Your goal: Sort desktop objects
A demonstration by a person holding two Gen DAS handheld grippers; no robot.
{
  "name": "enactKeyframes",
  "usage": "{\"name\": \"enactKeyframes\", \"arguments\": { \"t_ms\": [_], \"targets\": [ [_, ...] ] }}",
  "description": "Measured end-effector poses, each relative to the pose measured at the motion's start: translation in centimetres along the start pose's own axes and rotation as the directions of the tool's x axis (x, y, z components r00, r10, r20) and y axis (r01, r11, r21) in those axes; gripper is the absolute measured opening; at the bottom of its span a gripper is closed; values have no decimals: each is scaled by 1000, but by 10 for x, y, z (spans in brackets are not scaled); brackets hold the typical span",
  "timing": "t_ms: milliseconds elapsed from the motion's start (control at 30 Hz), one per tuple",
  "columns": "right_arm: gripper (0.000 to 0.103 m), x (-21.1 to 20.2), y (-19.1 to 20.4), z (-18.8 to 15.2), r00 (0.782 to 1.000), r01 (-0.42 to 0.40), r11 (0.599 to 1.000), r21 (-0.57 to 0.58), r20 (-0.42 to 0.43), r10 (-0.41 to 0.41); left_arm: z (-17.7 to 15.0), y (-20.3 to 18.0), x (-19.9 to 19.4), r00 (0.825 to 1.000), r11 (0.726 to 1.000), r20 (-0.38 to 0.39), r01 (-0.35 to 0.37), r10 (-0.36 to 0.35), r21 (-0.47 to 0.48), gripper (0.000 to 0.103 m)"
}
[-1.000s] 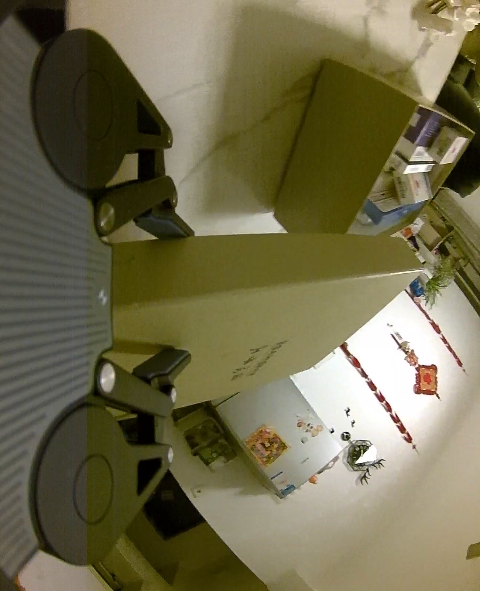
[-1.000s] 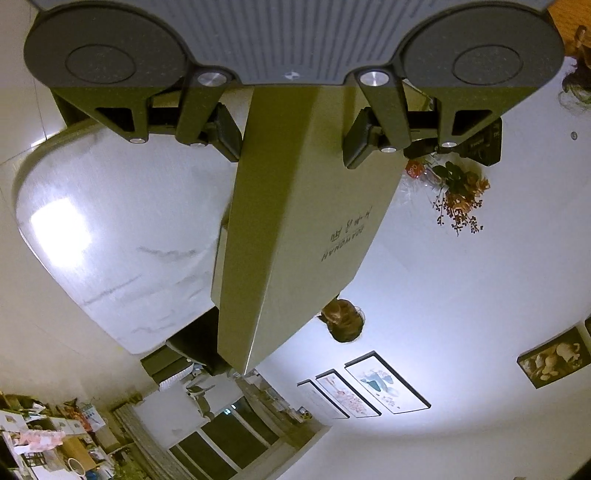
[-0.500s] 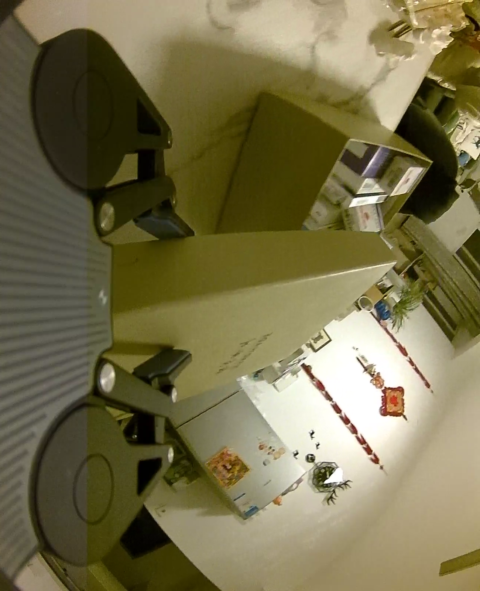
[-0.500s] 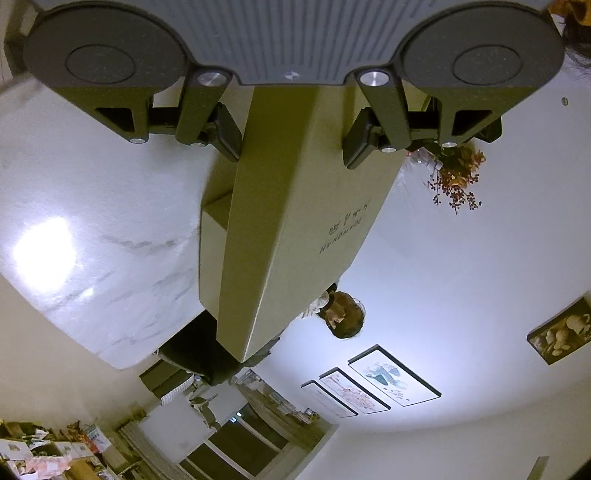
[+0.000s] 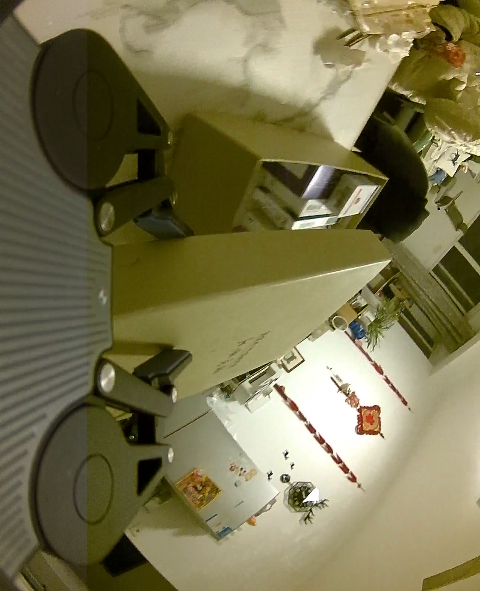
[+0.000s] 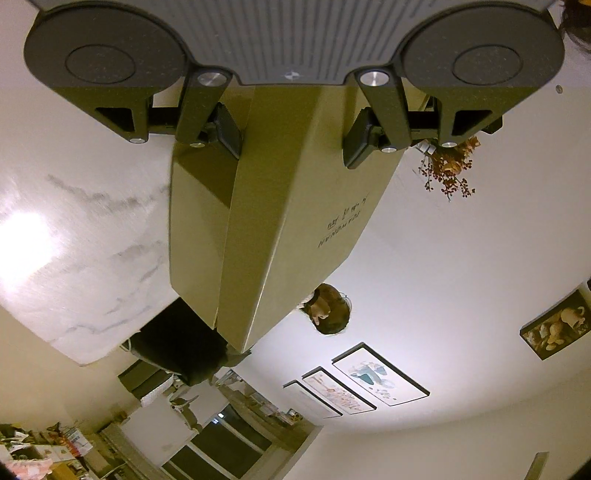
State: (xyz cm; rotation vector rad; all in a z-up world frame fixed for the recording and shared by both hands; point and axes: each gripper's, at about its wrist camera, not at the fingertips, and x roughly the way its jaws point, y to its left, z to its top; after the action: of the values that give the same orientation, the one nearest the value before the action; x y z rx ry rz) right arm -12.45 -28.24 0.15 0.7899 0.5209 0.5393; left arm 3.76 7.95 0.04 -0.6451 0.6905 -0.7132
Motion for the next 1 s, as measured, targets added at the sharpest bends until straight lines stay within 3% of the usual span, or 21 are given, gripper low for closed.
{"name": "enactKeyframes", "arguments": {
  "t_ms": [267, 1000],
  "targets": [
    [63, 41, -9, 31, 1000, -8, 1000, 3, -12, 8, 23, 19, 10, 1000, 998, -5, -25, 25, -58, 62],
    [63, 115, -29, 71, 1000, 20, 1000, 16, -9, -20, 71, 56, 46, 999, 993, -37, -40, 36, -111, 63]
  ]
}}
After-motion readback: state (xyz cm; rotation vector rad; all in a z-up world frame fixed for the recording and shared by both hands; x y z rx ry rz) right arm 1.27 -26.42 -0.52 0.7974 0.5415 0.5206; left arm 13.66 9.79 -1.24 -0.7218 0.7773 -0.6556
